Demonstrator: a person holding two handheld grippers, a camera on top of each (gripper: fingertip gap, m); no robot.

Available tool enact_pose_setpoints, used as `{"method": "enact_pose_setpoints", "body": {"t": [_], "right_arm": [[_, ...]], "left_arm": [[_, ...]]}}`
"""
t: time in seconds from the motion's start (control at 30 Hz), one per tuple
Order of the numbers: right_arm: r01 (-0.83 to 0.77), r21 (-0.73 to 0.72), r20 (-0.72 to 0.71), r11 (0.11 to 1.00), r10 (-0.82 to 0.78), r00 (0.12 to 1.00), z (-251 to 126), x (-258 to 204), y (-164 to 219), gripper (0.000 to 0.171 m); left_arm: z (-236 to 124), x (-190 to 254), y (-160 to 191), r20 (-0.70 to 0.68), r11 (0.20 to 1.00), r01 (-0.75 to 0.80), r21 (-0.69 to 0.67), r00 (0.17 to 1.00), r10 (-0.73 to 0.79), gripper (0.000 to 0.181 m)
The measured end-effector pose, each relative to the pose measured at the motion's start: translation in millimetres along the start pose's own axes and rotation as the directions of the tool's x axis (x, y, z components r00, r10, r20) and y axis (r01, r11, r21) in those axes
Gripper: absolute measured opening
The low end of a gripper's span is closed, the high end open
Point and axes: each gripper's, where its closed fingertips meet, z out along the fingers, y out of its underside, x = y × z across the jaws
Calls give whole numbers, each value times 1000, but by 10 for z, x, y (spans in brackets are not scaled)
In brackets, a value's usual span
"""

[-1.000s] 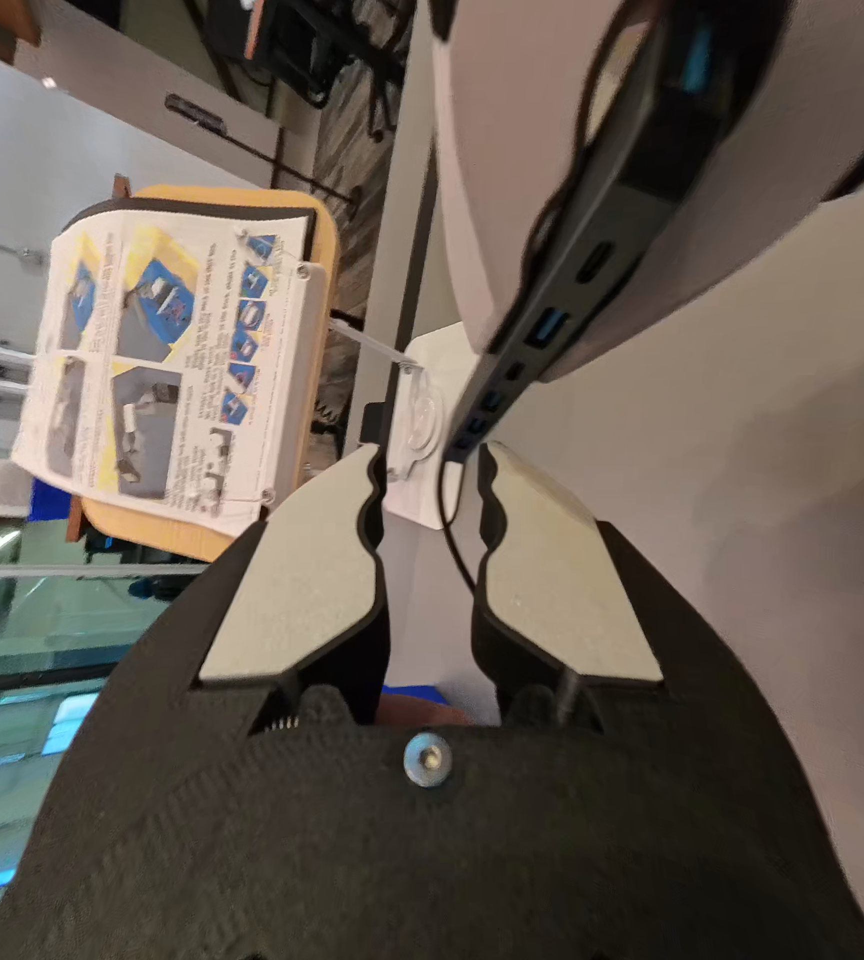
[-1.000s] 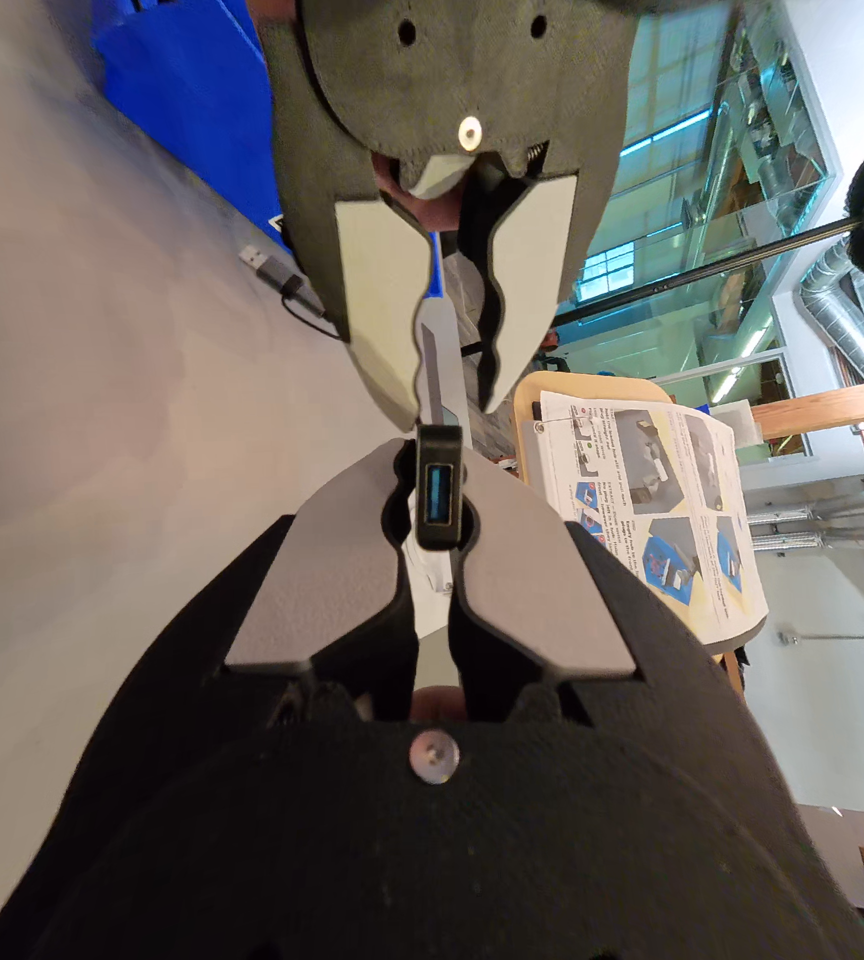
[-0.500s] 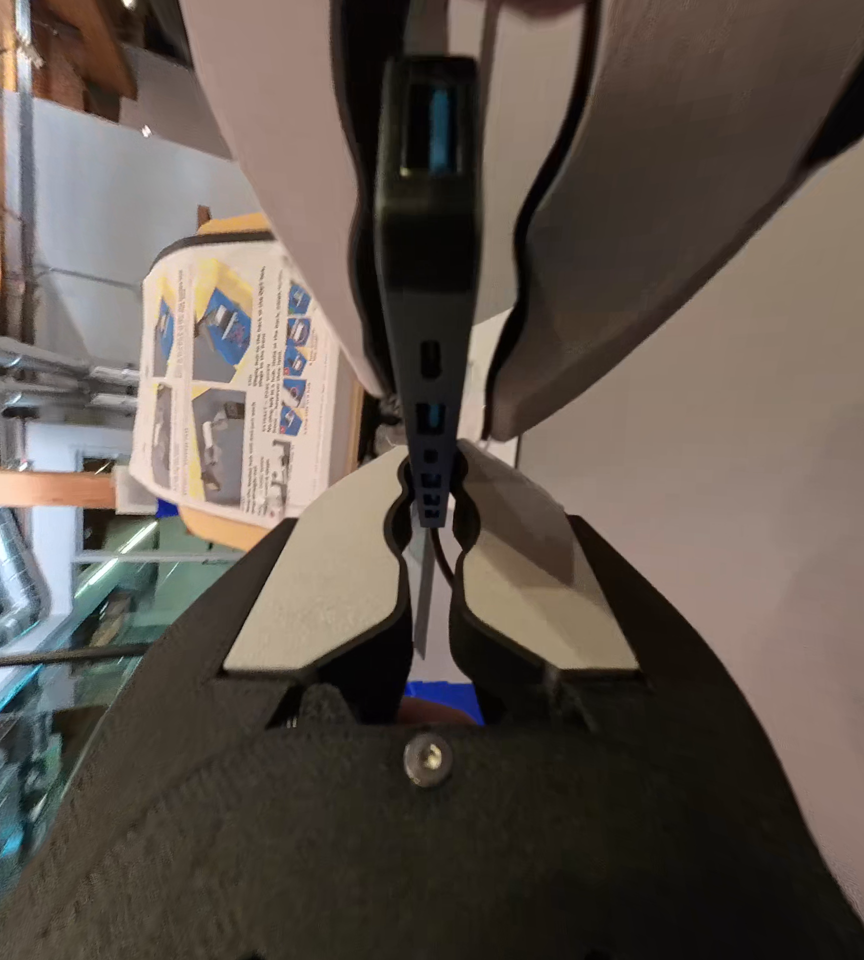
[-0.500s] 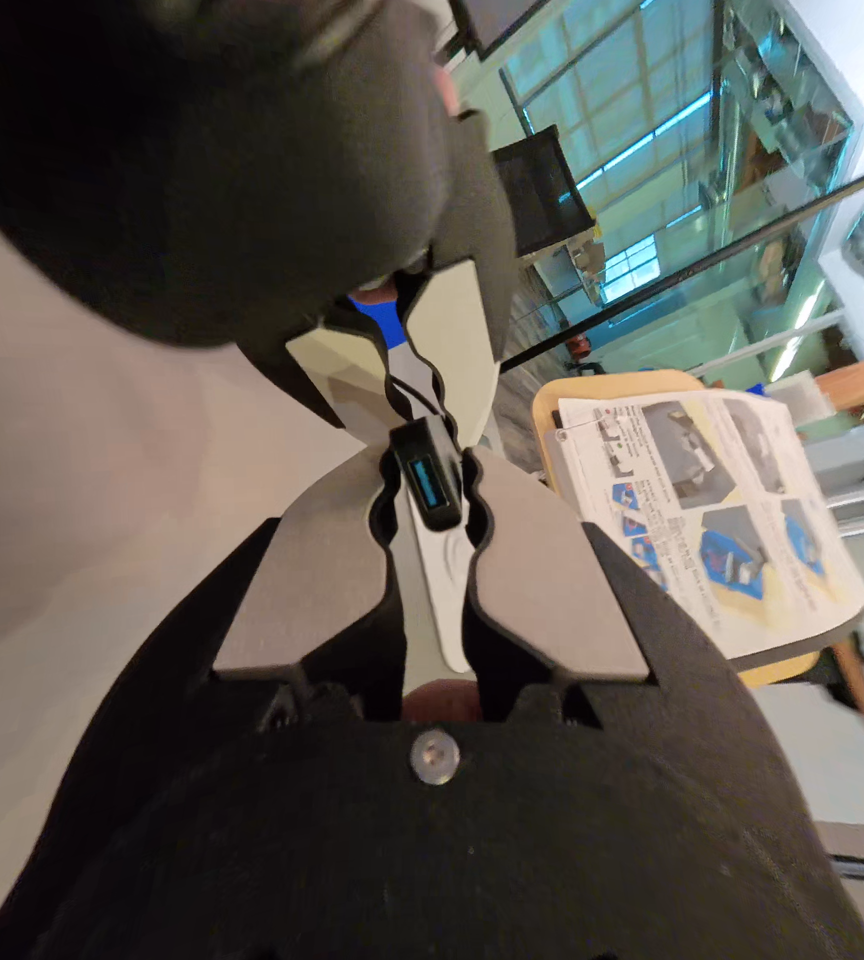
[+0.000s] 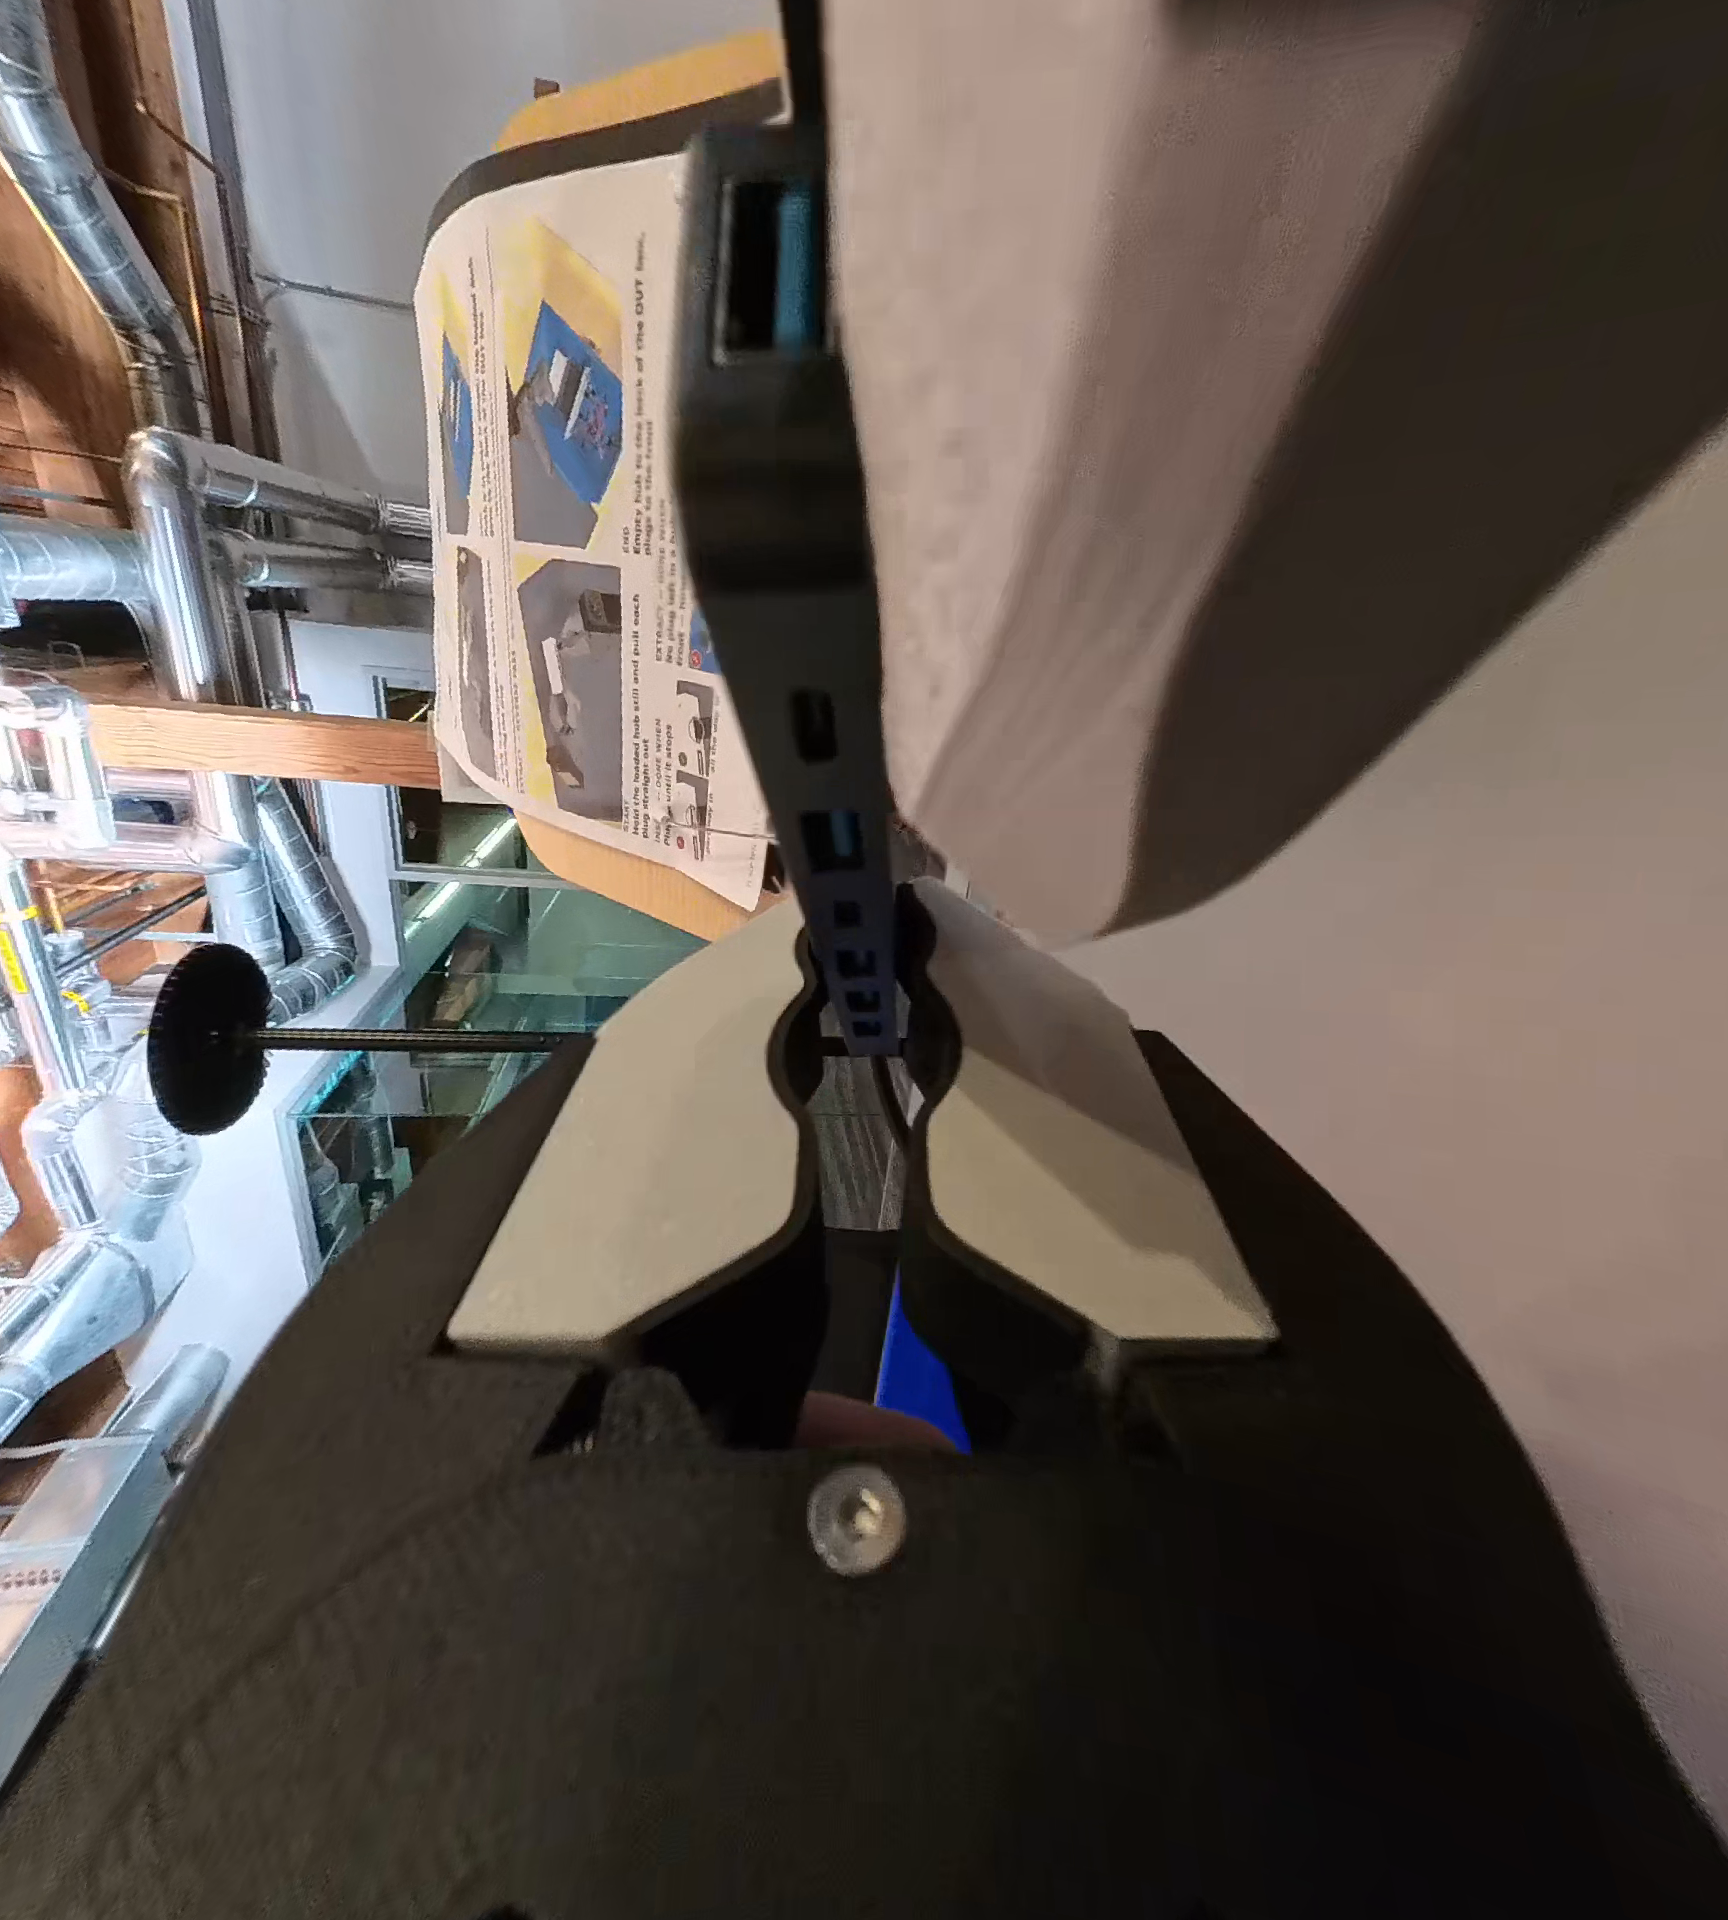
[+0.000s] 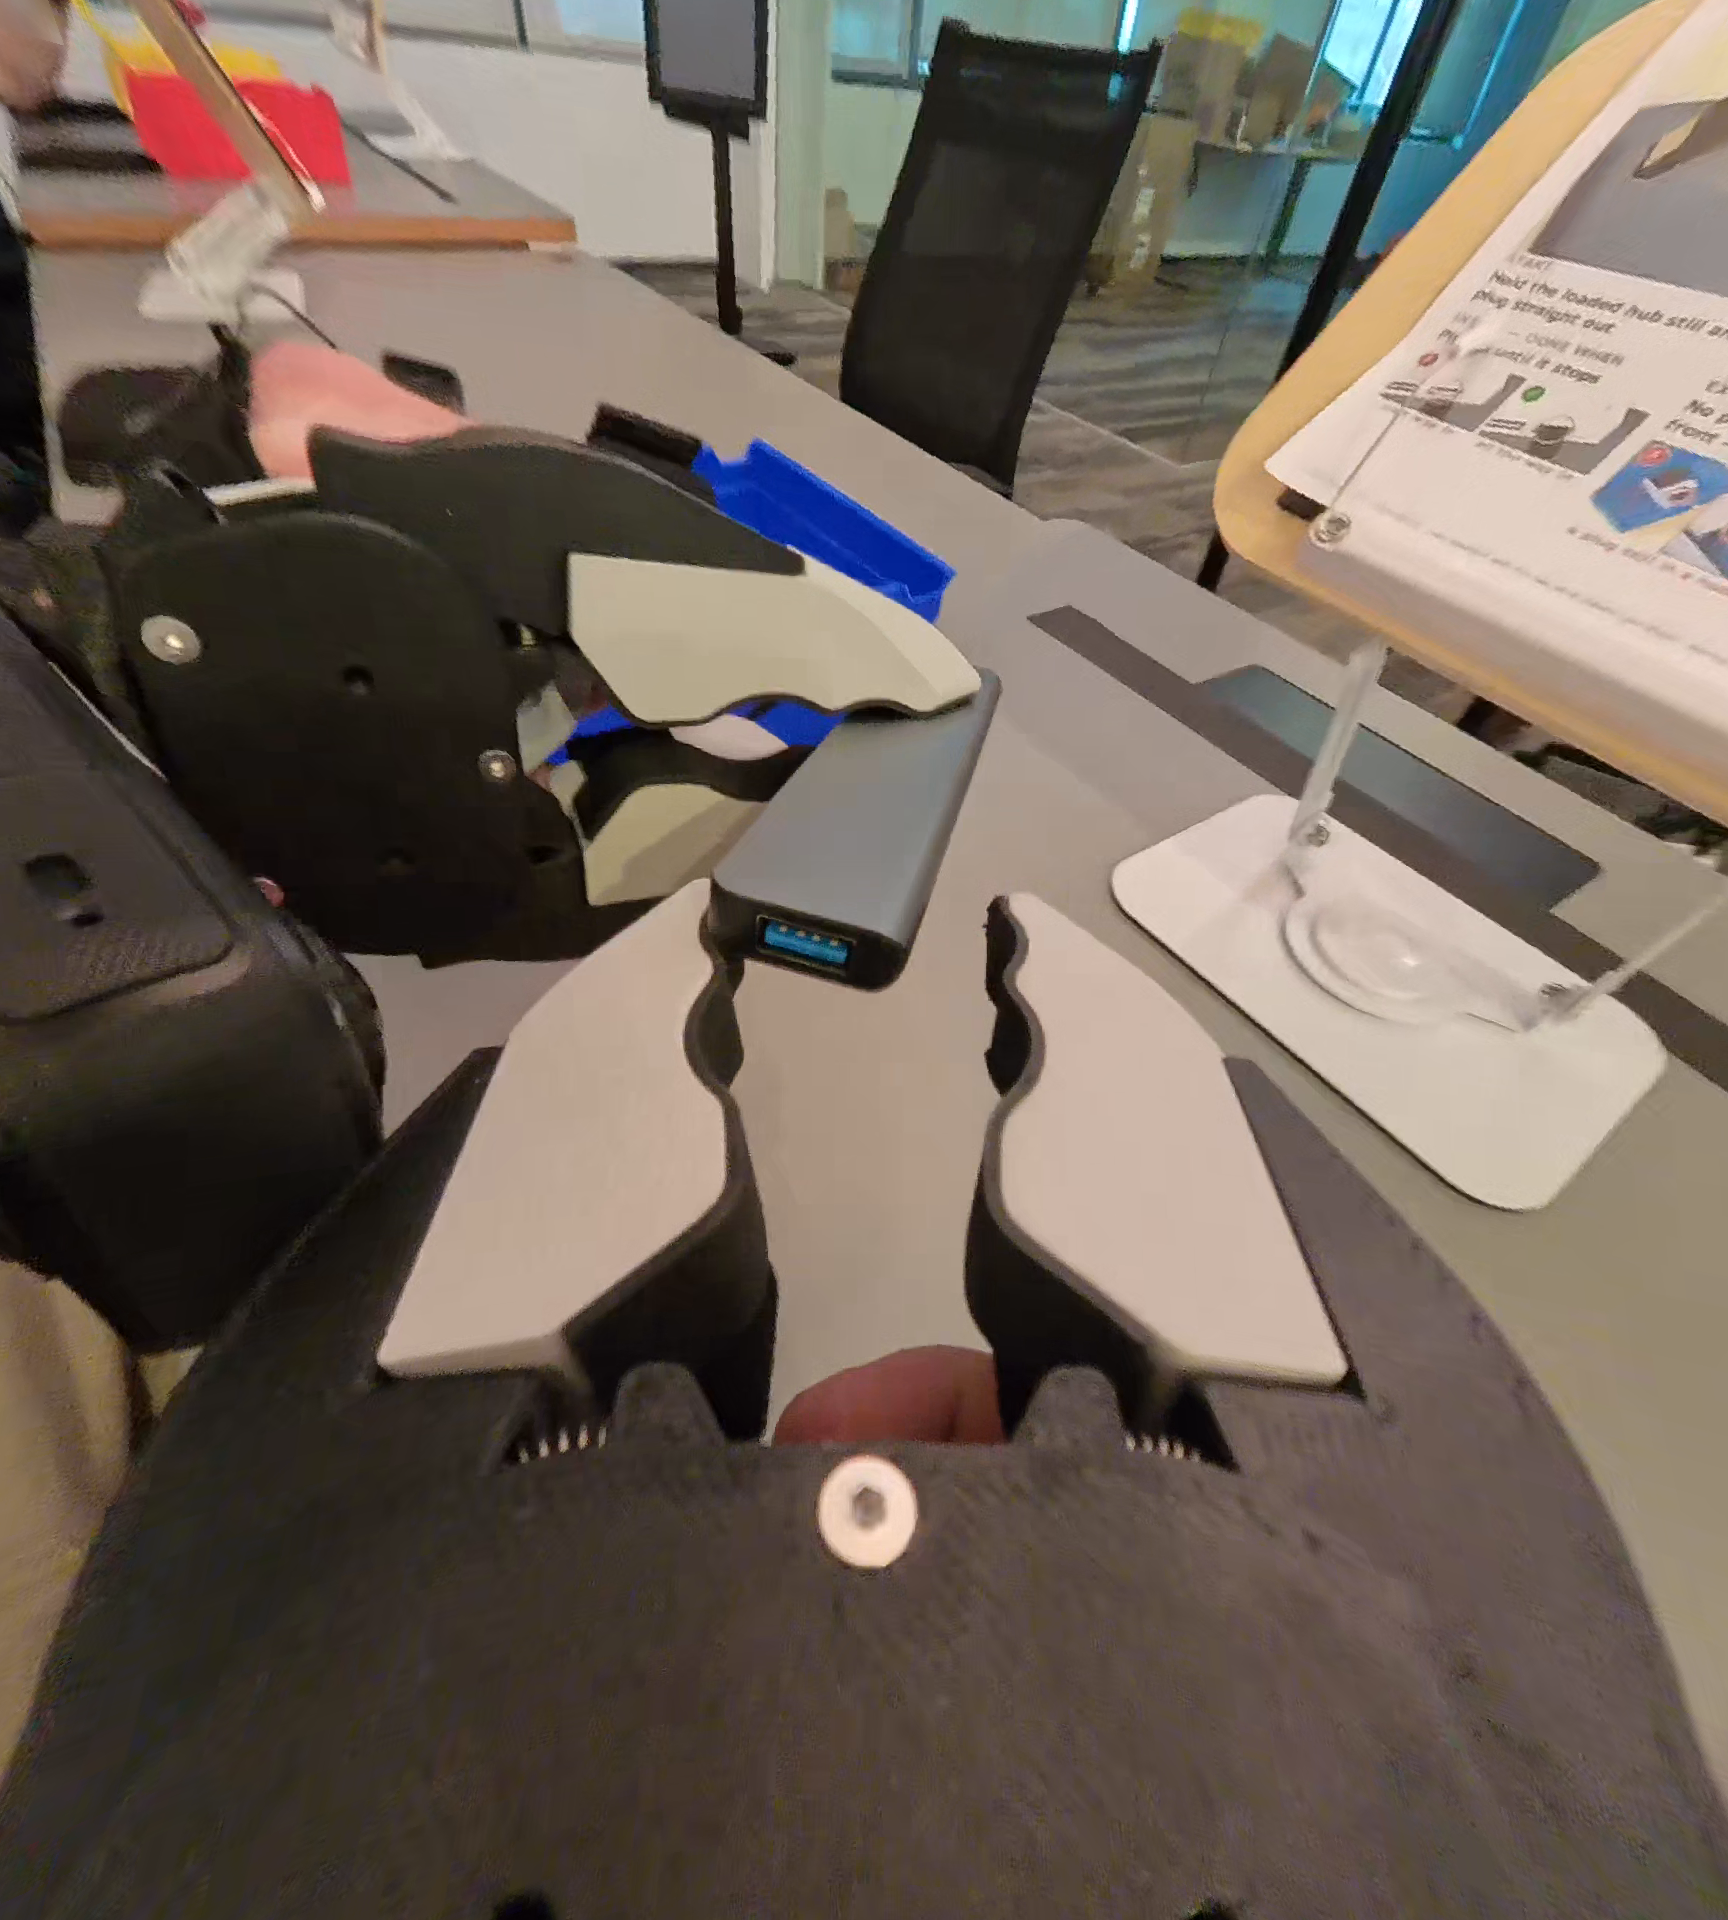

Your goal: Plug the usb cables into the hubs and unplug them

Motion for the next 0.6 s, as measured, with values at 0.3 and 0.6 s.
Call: {"method": "enact_pose_setpoints", "body": {"t": [0.3, 0.6], "right_arm": [[-113, 18, 67, 993, 112, 991, 1, -42, -19, 45], [-76, 43, -29, 996, 78, 997, 6, 72, 7, 32]], "left_arm": [[17, 76, -41, -7, 1000, -21, 9, 1000, 21, 10], [30, 81, -16, 6, 1000, -6, -16, 1000, 6, 11]]}}
